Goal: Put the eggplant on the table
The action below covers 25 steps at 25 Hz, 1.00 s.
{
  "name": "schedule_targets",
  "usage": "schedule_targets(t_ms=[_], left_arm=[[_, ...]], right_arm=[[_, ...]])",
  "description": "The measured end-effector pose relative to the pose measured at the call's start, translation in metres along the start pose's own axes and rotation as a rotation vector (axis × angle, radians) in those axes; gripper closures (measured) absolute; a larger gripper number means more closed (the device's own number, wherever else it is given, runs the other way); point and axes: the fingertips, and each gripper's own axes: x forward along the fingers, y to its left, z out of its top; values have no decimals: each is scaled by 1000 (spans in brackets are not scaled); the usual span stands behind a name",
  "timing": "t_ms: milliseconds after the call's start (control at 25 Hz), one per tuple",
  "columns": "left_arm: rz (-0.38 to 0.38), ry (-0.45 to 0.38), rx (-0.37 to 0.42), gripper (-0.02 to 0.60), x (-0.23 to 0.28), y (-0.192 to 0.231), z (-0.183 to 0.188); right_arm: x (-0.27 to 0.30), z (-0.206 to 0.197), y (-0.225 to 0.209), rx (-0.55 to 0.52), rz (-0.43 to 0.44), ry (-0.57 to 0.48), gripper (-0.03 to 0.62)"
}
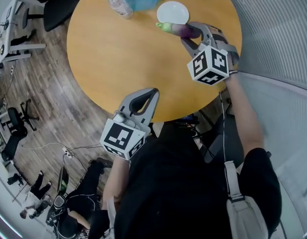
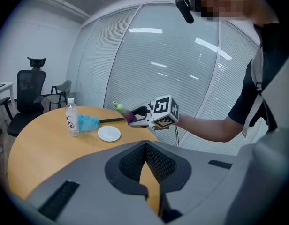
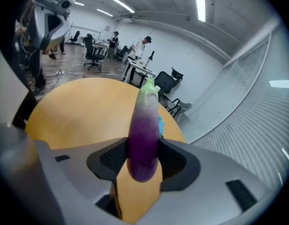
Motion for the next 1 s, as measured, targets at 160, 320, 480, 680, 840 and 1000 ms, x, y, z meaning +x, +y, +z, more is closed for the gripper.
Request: schedule_targets(t_ms=[160,320,480,680,840,1000], left_arm=[[25,-1,-24,571,9,1,-10],[33,-5,-30,571,14,0,-14],[40,5,-38,572,16,7,-12],[58,38,-38,571,17,8,-33],[63,30,-42,571,23,10,-37],[74,45,-53,571,26,18,-35]], right_arm=[[35,-22,-7,-58,-14,32,384],[72,-42,-11,-120,-24,81,384],[108,-54,-17,-153,-9,127,384],[143,-75,-11,-171,17,178,384],[166,-87,-8,-197,32,209,384],[187,-90,-3,-226,56,228,384]])
